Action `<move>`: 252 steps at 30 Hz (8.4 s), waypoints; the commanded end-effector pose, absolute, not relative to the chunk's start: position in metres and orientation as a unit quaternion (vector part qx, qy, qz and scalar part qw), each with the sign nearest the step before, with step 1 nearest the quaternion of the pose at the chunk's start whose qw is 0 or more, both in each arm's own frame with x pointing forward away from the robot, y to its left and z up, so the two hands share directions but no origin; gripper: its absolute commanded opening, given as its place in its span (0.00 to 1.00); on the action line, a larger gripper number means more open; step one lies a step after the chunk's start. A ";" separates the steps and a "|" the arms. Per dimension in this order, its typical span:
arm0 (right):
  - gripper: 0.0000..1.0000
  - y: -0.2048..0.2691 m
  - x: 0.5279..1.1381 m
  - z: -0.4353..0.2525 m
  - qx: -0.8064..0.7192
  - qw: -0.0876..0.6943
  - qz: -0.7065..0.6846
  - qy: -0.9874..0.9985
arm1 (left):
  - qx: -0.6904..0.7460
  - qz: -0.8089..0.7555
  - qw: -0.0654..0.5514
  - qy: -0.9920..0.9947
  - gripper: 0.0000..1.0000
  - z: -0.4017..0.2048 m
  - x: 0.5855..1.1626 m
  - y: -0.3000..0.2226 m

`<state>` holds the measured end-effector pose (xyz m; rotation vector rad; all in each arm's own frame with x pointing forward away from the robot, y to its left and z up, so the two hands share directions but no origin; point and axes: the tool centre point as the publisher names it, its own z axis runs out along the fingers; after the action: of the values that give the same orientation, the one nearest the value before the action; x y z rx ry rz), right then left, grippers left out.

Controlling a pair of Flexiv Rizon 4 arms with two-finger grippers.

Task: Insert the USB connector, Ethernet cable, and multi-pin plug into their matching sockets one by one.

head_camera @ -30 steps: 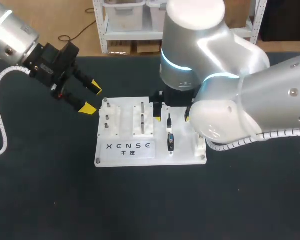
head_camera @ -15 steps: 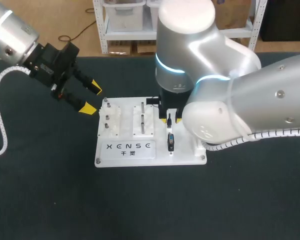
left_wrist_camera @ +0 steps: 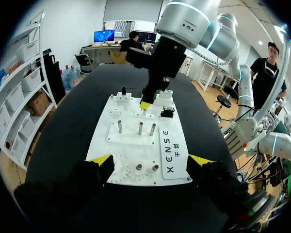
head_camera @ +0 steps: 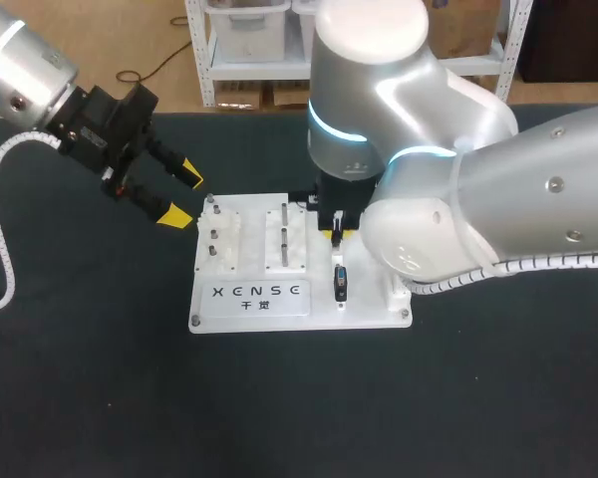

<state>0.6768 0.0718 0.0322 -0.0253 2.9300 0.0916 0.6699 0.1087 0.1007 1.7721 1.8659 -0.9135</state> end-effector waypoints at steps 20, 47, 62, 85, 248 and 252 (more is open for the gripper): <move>0.00 -0.011 0.663 0.053 0.037 0.130 0.017 0.991 | 0.636 -0.328 0.204 0.668 1.00 0.100 0.671 0.109; 0.00 -0.009 0.668 0.030 0.039 0.119 0.004 0.992 | 0.636 -0.328 0.204 0.668 1.00 0.100 0.671 0.109; 0.00 -0.007 0.672 0.028 0.046 0.130 0.004 0.990 | 0.636 -0.328 0.204 0.668 1.00 0.100 0.671 0.109; 0.00 -0.010 0.675 0.010 0.051 0.118 -0.014 0.992 | 0.636 -0.328 0.204 0.668 1.00 0.100 0.671 0.109; 0.00 -0.006 0.599 0.059 0.011 0.147 -0.001 0.989 | 0.636 -0.328 0.204 0.668 1.00 0.100 0.671 0.109; 0.00 -0.007 0.599 0.058 0.011 0.147 -0.003 0.989 | 0.636 -0.328 0.204 0.668 1.00 0.100 0.671 0.109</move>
<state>0.6014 -0.0062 0.0623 0.0287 2.8522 -0.0079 0.6699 0.1087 0.1007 1.7721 1.8659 -0.9136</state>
